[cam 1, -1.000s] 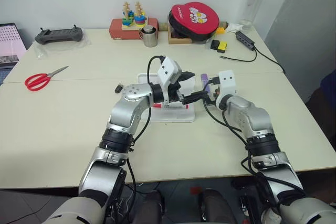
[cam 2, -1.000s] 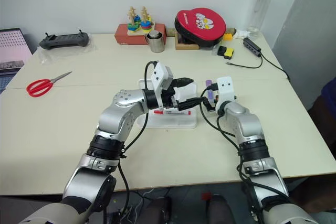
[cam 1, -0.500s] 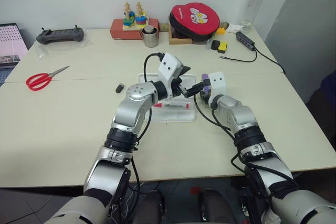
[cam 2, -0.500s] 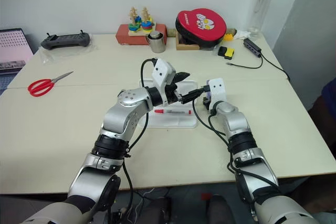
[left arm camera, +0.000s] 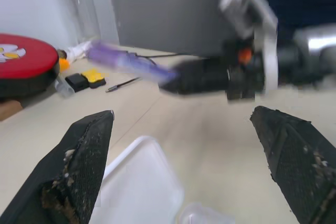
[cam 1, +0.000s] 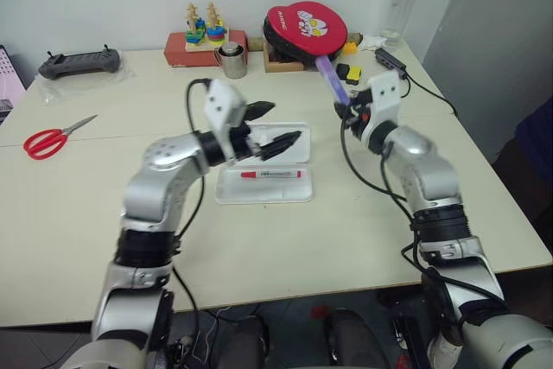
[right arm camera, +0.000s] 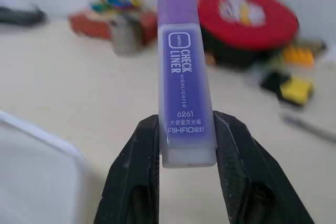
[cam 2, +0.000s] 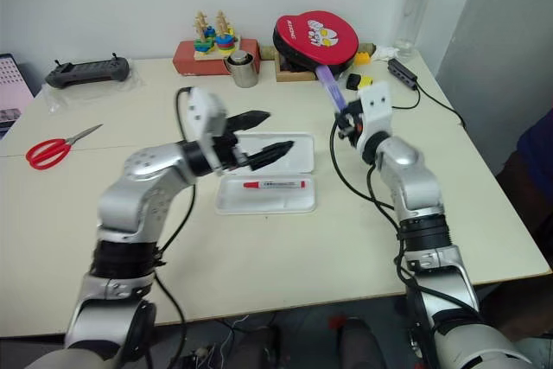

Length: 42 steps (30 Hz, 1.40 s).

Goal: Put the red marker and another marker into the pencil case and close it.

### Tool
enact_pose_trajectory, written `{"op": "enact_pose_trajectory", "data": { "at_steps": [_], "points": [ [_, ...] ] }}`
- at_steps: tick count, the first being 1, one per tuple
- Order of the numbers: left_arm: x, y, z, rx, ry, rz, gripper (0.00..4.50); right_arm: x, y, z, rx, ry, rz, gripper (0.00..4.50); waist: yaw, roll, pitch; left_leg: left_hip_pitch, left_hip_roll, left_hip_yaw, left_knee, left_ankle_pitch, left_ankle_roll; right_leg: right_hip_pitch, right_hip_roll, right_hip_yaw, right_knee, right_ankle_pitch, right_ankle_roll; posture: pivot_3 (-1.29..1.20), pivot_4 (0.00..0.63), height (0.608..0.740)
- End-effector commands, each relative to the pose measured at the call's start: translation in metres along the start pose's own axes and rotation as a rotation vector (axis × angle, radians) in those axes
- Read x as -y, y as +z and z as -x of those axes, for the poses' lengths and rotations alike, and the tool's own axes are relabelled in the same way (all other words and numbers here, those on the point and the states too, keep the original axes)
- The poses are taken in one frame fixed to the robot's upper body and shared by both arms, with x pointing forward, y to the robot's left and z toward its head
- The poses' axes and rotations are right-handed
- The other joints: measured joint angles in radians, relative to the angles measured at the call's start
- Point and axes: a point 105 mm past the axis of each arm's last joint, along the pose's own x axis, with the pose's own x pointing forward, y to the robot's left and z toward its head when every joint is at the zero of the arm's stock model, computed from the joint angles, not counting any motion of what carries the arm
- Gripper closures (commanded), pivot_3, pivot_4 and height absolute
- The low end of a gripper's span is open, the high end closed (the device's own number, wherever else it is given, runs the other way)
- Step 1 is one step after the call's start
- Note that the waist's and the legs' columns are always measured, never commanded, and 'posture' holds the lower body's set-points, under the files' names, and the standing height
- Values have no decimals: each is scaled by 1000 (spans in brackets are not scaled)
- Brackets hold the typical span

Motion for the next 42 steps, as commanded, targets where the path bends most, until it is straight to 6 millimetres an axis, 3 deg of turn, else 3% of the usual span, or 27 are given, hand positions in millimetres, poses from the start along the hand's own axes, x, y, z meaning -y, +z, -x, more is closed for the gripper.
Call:
{"op": "enact_pose_trajectory", "data": {
  "at_steps": [1, 5, 9, 16, 25, 27, 29, 36, 38, 40, 42],
  "points": [
    [-3, -1, 45, -48, 44, -59, 0, -65, 32, 2, 52, 385, 67, 3418, -1, 0, 0, 2, 2, 1, -1, 0, 0, 0, 1, 0, 0, 0, -1, 0, 150, 740],
    [-16, -22, 90, -177, 179, -64, 0, -109, 11, -1, -75, 628, 143, 3418, 6, 0, 0, 6, 4, 0, -7, 0, 0, 2, 3, -2, 1, -2, -8, 0, 150, 740],
    [-9, -38, 113, -230, 225, -12, 0, -130, -26, -7, -216, 759, 249, 3418, 27, 0, 0, 7, 5, -1, -6, 0, 0, 2, 3, -3, 0, -2, -7, 0, 150, 740],
    [1, -43, 125, -233, 273, 29, 0, -128, -74, -21, -368, 795, 335, 3418, 46, 0, 0, 9, 5, -1, -6, 0, -1, 2, 3, -3, 1, 0, -8, 0, 150, 740],
    [7, -45, 123, -233, 284, 49, 0, -120, -95, -20, -436, 804, 350, 3418, 45, 0, 0, 10, 5, 1, -11, 1, -3, 2, 3, -2, 0, 1, -14, 0, 150, 740],
    [3, -45, 123, -225, 306, 67, 0, -120, -94, -21, -431, 804, 349, 3418, 45, 0, 0, 11, 6, 1, -13, 1, -3, 2, 4, -2, 0, 0, -14, 0, 150, 740],
    [-3, -44, 123, -217, 332, 75, 0, -120, -89, -23, -413, 796, 338, 2708, 45, 0, 0, 12, 6, 1, -13, 1, -3, 2, 4, -3, 0, -1, -13, 0, 150, 740],
    [-28, -48, 119, -205, 423, 76, 0, -120, -67, -27, -344, 795, 293, 964, 45, 0, 0, 12, 6, 0, -13, 2, -4, 2, 5, -3, 1, -1, -12, 0, 150, 740],
    [-43, -52, 118, -221, 492, 70, 0, -120, -53, -27, -279, 801, 264, 435, 47, 0, 0, 12, 6, 0, -13, 2, -4, 2, 5, -2, 1, -1, -12, 0, 150, 740],
    [-63, -58, 118, -252, 581, 68, 0, -124, -20, -27, -145, 820, 176, 30, 47, 0, 0, 12, 6, 0, -13, 2, -4, 2, 5, -3, 1, -1, -12, 0, 150, 740],
    [-82, -65, 115, -276, 646, 68, 0, -123, 15, -27, -18, 789, 99, 30, 51, 0, 0, 11, 6, -1, -14, 2, -5, 2, 6, -3, 1, -1, -11, 0, 150, 740]
  ]
}}
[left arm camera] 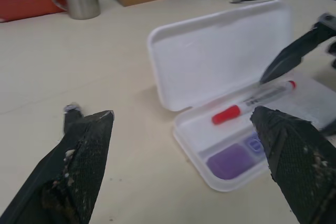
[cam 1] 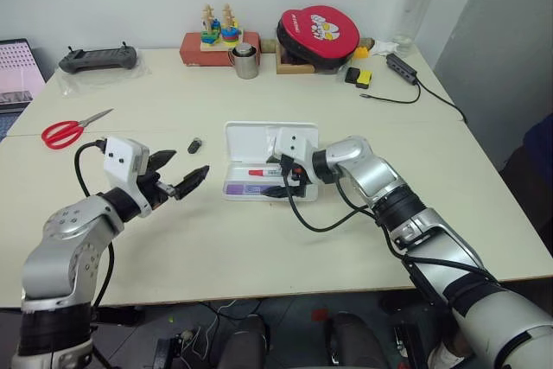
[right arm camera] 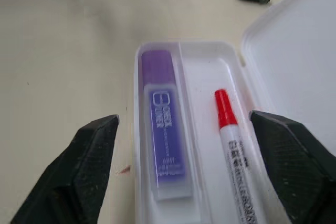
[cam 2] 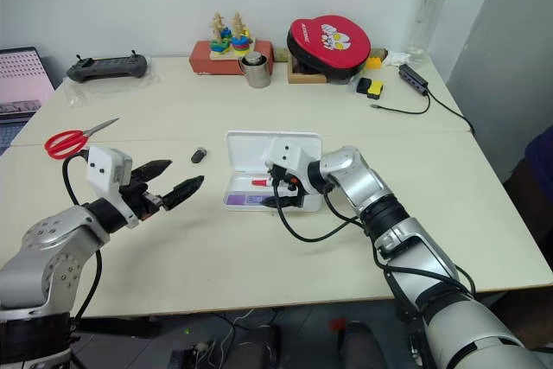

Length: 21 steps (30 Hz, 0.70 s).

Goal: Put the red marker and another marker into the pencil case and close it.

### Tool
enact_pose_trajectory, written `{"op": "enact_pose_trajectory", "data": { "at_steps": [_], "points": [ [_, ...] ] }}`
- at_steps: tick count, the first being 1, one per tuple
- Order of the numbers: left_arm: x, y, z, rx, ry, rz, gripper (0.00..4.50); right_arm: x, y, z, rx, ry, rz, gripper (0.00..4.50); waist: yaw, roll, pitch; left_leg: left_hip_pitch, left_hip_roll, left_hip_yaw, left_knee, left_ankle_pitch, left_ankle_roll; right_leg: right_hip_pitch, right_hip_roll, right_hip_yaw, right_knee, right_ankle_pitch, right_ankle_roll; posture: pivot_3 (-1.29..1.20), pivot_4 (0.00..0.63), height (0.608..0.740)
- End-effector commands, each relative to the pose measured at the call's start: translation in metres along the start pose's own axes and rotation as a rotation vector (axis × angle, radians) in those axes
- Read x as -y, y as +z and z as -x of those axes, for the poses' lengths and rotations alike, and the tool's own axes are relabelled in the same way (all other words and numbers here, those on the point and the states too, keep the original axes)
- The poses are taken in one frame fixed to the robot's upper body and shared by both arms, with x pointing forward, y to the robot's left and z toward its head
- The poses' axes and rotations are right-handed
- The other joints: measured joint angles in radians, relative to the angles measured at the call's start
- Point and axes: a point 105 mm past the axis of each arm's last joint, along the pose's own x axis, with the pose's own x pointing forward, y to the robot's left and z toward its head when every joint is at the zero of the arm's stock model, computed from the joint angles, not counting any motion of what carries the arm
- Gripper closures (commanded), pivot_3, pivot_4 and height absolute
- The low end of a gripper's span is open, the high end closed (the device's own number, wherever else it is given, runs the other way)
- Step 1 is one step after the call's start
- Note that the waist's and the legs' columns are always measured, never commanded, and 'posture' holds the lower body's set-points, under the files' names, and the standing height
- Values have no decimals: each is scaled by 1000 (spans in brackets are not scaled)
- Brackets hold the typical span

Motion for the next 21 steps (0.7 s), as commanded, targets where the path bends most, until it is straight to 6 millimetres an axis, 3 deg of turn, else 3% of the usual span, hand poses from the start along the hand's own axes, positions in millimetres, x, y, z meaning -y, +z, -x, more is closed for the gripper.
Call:
{"op": "enact_pose_trajectory", "data": {
  "at_steps": [1, 5, 13, 18, 21],
  "points": [
    [-24, -1, -21, -20, 118, -16, 0, 5, 79, 21, 292, -49, 24, 30, 1, 0, 0, 0, 1, 0, 0, 0, 0, 0, 1, 0, 0, 0, 0, 0, 150, 740],
    [-36, -10, -51, -60, 169, -3, 0, 5, 110, 37, 395, -141, 30, 30, 4, -1, 0, 0, 1, 0, 0, 0, 0, 0, 1, 0, 0, 0, 0, 0, 150, 740],
    [-38, -30, -92, -144, 184, 18, 0, -2, 122, 49, 417, -228, 46, 30, 4, -2, -1, -1, 0, 0, 0, 0, -1, -1, 0, 0, 0, 1, 0, 0, 150, 740],
    [-36, -44, -103, -217, 207, 46, 0, -4, 122, 55, 411, -260, 47, 30, -1, -2, -1, -1, 0, 1, 0, 0, -1, -1, 0, 0, 0, 1, 0, 0, 150, 740],
    [-39, -49, -102, -241, 242, 57, 518, -3, 120, 58, 405, -280, 43, 0, -1, -2, -1, -1, 0, 0, 0, 0, -1, -1, 0, -1, 1, 0, 1, 0, 150, 740]
  ]
}}
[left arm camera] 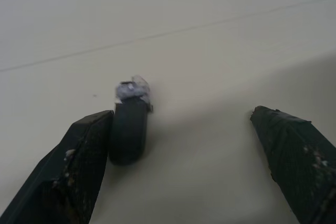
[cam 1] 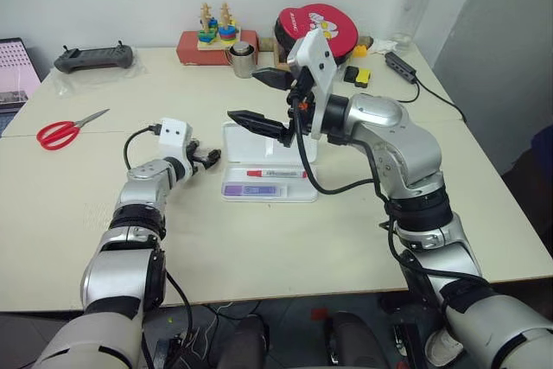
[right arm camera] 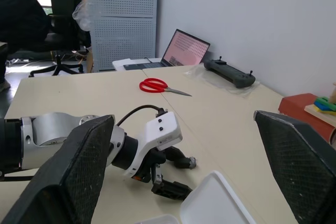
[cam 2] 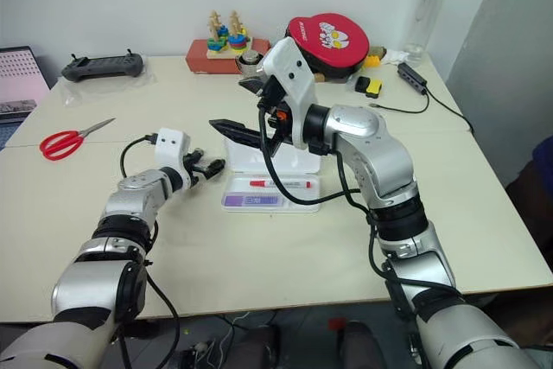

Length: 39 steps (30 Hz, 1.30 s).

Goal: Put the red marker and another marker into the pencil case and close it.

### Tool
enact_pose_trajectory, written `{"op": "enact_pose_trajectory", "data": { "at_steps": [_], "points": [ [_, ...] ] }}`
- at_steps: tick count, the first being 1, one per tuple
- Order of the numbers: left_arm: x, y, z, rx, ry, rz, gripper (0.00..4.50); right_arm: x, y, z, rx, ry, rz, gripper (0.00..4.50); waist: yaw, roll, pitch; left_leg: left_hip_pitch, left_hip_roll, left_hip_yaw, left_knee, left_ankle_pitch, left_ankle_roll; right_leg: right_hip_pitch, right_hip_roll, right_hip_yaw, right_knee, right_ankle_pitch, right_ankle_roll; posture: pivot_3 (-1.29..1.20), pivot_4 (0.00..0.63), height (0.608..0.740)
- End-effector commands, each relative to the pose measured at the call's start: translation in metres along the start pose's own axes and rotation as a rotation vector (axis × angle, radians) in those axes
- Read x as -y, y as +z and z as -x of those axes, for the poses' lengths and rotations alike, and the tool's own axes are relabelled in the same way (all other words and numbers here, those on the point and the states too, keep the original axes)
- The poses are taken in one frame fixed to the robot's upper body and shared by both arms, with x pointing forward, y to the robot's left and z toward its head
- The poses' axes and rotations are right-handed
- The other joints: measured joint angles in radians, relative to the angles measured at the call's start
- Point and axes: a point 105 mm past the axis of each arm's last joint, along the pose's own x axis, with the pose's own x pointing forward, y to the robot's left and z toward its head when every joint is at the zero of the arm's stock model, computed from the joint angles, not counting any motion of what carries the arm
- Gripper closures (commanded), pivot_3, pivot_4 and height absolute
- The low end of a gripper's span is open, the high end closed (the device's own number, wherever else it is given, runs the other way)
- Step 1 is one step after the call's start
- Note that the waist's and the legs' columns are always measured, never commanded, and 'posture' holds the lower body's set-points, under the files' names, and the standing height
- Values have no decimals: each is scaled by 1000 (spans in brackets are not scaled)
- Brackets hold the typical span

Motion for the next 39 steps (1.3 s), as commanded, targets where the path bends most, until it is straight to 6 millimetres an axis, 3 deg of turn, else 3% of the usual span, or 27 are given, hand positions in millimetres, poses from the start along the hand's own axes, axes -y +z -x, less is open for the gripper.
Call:
{"op": "enact_pose_trajectory", "data": {
  "at_steps": [1, 9, 17, 21, 23, 25, 27, 31, 32, 35, 39],
  "points": [
    [-8, -3, 0, -17, 52, -2, 751, -1, 17, 7, 50, -20, 37, 0, -3, 0, 0, 0, 0, 0, 0, 0, 0, 0, 0, 0, 0, 0, 0, 0, 150, 740],
    [-13, -10, 1, -19, 85, 44, 2433, 4, 16, 12, 47, -47, 34, 0, -18, 0, 0, 1, 0, 0, 0, 0, 0, 1, 0, 0, 1, 0, 1, 0, 150, 740],
    [-20, -2, 3, 38, 127, 97, 3965, 4, 15, 14, 48, -42, 28, 0, -23, 0, 0, 2, 0, 0, 0, 0, 0, 1, 0, 0, 1, 0, 2, 0, 150, 740],
    [-29, 16, 8, 131, 160, 156, 4051, 4, 15, 18, 51, -33, 21, 0, -22, 0, 0, 1, 0, 0, 0, 0, 0, 0, 0, 0, 0, 0, 2, 0, 150, 740],
    [-28, 38, 11, 241, 128, 170, 4065, 3, 16, 23, 59, -20, 14, 0, -20, 0, 0, 1, 0, 0, 0, 0, 0, 0, 0, 0, 0, 0, 1, 0, 150, 740],
    [-5, 78, 21, 422, -44, 129, 4067, 4, 19, 32, 73, -10, 3, 0, -20, 0, 0, 0, 0, 0, 0, 0, 0, 0, 0, 0, 0, 1, 1, 0, 150, 740],
    [37, 111, 41, 567, -302, 47, 4067, 5, 22, 46, 82, 6, -9, 0, -13, 0, 0, -2, 0, 0, 0, 0, 0, -1, 0, 0, -1, 2, -1, 0, 150, 740],
    [105, 131, 84, 648, -698, -105, 4067, 4, 15, 70, 40, 32, -6, 0, 0, 0, 0, -11, -2, 0, 2, 1, -2, -6, -4, -1, -4, 4, -2, 0, 150, 740],
    [125, 125, 92, 597, -807, -164, 4067, 5, 12, 77, 20, 30, -6, 0, 0, 0, 0, -12, -2, 1, 2, 1, -2, -6, -4, 0, -5, 4, -2, 0, 150, 740],
    [158, 97, 102, 429, -997, -299, 4067, 5, 3, 92, -30, 25, -7, 0, 0, 0, 0, -12, -3, 2, 3, 1, -2, -5, -5, 0, -5, 4, -2, 0, 150, 740],
    [179, 46, 88, 221, -1095, -484, 4067, 6, -24, 113, -166, -20, -5, 0, -2, 0, 0, -10, -2, 2, 3, 1, -1, -5, -3, 0, -4, 3, 0, 0, 150, 740]
  ]
}}
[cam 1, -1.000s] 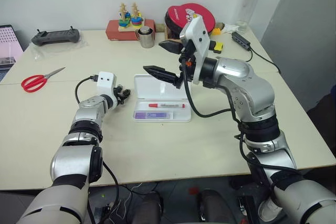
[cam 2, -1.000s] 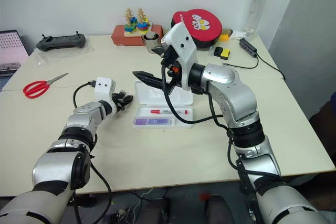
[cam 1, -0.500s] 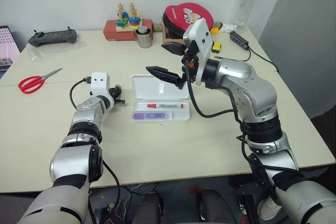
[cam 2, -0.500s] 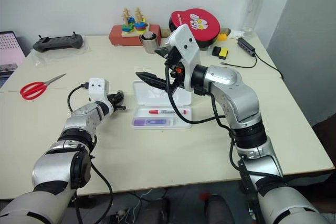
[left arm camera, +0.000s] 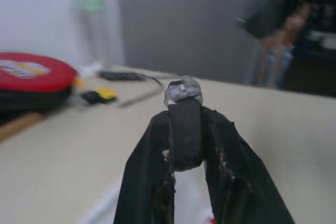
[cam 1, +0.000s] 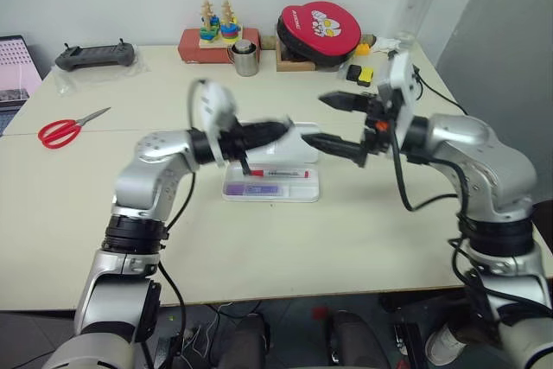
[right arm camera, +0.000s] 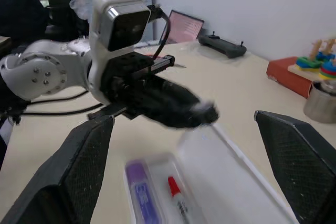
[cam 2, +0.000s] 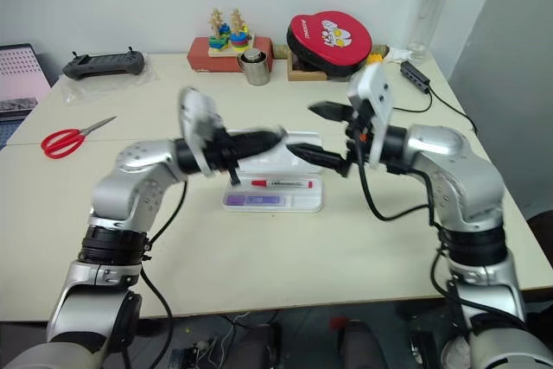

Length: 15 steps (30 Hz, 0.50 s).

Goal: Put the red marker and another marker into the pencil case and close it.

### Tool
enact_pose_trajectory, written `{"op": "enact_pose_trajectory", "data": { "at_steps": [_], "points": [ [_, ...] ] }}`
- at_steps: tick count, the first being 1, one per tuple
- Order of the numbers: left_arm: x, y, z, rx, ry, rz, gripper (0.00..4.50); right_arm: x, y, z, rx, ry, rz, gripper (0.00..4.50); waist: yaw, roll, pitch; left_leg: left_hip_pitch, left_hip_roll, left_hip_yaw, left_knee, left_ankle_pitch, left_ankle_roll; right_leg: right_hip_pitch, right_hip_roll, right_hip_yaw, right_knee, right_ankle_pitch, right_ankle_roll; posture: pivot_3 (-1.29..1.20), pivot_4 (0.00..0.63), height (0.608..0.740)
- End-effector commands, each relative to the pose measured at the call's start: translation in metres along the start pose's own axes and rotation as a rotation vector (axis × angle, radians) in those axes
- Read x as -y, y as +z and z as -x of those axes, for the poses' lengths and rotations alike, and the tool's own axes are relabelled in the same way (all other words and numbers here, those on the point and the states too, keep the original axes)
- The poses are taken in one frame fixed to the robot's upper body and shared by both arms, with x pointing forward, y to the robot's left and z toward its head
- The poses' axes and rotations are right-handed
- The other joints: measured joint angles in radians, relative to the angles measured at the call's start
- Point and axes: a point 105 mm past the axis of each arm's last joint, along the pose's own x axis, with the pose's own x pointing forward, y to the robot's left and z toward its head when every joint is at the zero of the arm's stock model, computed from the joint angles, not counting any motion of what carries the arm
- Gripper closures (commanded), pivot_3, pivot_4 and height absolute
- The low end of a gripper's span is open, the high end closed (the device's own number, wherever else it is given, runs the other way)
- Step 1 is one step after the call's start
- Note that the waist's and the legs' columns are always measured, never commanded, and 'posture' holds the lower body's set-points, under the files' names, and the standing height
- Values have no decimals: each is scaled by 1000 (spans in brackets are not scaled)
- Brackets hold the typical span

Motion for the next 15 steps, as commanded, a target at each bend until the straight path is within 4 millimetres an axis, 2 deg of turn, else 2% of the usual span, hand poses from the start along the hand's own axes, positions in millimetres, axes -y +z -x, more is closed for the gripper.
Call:
{"op": "enact_pose_trajectory", "data": {
  "at_steps": [1, 4, 7, 15],
  "points": [
    [19, -36, -14, -178, -140, -50, 4067, -1, -6, 13, -52, -33, 46, 0, 0, 0, 0, 0, 0, 0, 0, 0, 0, 0, 0, 0, 0, -1, 2, 0, 150, 740],
    [21, -54, -21, -246, -181, -59, 4067, -2, -14, 17, -84, -56, 45, 0, -4, 0, 0, 0, 1, 0, 2, 1, 1, 0, 1, 0, 1, -2, 3, 0, 150, 740],
    [15, -68, -30, -302, -173, -76, 4067, -5, -20, 21, -100, -83, 32, 0, 3, 0, 0, 0, 1, 0, 3, 1, 2, 0, 1, -1, 2, -1, 3, 0, 150, 740],
    [2, -66, -46, -285, -151, -112, 4067, -12, -25, 25, -112, -121, 11, 0, 8, 0, 0, -5, 0, 0, 9, 1, 2, 1, 0, 0, 0, 0, 6, 0, 150, 740]
  ]
}}
